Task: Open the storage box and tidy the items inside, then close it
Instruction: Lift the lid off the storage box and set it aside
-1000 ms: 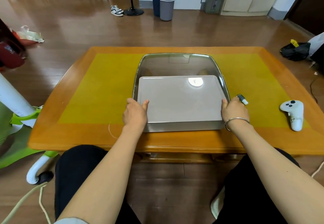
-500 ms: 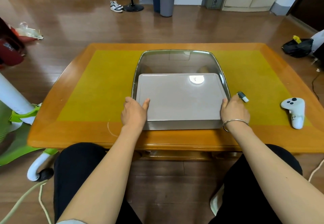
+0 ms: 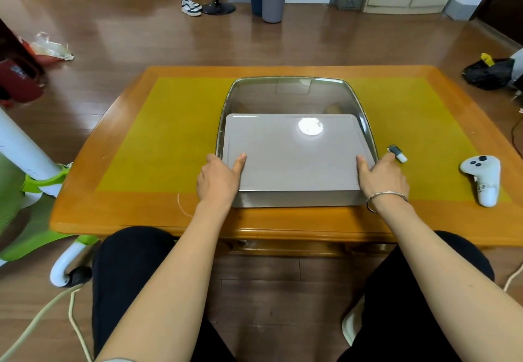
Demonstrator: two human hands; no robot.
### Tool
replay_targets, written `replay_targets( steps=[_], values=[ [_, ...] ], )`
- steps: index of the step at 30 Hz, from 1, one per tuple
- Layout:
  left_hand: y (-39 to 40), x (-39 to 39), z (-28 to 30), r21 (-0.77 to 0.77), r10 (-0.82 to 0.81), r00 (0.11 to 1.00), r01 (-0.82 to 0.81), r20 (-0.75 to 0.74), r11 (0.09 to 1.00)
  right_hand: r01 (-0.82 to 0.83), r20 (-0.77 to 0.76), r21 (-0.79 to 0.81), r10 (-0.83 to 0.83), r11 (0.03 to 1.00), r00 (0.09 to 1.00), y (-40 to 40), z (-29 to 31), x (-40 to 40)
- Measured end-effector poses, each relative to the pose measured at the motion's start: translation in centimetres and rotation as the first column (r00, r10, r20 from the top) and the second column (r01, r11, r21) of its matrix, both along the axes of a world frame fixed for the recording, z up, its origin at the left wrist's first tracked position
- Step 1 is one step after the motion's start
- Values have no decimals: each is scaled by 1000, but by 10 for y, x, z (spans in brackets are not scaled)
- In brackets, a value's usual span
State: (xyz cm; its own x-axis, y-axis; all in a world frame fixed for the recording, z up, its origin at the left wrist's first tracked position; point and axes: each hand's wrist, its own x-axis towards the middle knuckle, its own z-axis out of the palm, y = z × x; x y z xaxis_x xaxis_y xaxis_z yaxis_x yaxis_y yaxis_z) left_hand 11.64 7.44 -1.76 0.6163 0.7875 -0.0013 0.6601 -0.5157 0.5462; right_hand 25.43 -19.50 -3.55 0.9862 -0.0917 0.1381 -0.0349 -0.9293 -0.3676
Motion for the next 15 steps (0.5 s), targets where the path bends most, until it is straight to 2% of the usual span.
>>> replay_targets(
  steps=[8,12,14,15],
  values=[
    [-1,-1,2,-28,-27,1000,28,14,999,-29,-22,-26,29,999,999,-1,9,0],
    [2,-1,6,-38,-75,997,74,-24,997,18,-106,37,-14,999,994,-4,16,1],
    [6,-1,10,4,-87,994,87,-72,996,2,-124,49,4,999,992,-5,21,3],
    [9,-1,12,29,-85,992,88,-91,996,-21,-134,104,35,994,990,-5,24,5]
  ],
)
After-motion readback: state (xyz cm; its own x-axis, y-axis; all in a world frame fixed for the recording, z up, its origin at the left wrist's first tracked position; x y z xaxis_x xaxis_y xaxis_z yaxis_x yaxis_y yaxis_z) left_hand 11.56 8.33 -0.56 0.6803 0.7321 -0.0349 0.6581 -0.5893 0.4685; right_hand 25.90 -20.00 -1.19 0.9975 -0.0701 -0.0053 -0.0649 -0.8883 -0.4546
